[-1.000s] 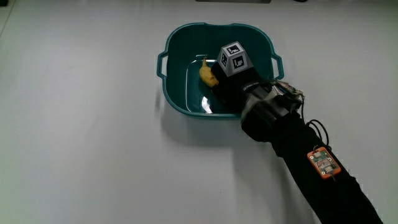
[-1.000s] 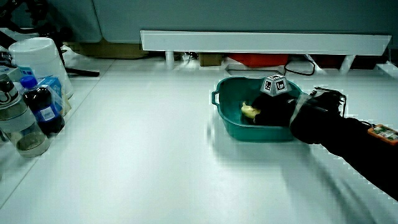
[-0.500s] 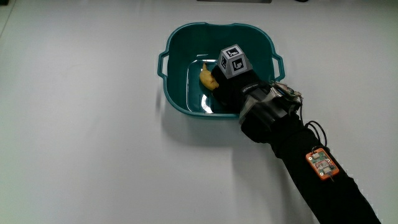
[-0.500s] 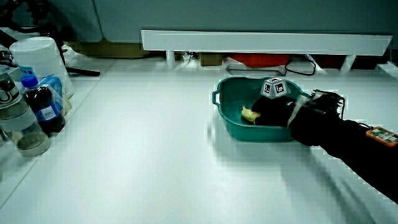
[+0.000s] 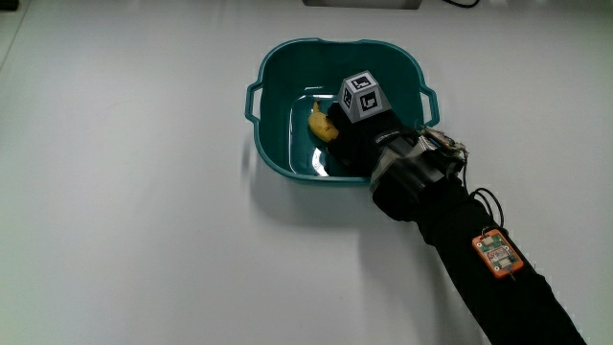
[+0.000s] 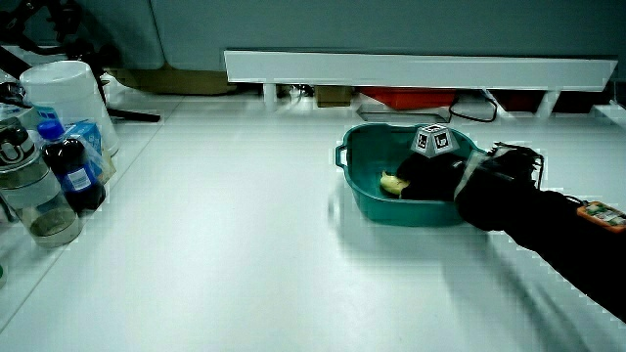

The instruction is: Place banana into plate

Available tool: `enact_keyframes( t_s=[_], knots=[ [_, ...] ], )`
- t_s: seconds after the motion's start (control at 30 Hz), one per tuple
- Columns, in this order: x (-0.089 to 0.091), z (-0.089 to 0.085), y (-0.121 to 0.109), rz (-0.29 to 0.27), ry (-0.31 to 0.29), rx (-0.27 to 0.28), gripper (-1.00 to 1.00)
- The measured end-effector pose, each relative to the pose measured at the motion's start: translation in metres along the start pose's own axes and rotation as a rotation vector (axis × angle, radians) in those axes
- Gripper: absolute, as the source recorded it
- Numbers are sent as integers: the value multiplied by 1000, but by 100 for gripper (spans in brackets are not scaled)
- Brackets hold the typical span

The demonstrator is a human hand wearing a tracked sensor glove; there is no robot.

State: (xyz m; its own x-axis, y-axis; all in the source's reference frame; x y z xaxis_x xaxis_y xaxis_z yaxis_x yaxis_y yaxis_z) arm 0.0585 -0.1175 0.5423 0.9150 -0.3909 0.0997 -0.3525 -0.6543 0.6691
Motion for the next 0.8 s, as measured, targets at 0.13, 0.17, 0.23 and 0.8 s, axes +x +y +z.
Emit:
enact_keyframes(
  t_s=[0.13, 0.17, 0.23, 0.8],
  knots=[
    [1, -1, 1, -12, -9, 8, -47],
    [1, 0, 0, -16, -6, 21, -50],
    [1, 0, 0, -17, 4, 14, -56],
    [36, 29, -27, 36, 37, 80, -100]
  ],
)
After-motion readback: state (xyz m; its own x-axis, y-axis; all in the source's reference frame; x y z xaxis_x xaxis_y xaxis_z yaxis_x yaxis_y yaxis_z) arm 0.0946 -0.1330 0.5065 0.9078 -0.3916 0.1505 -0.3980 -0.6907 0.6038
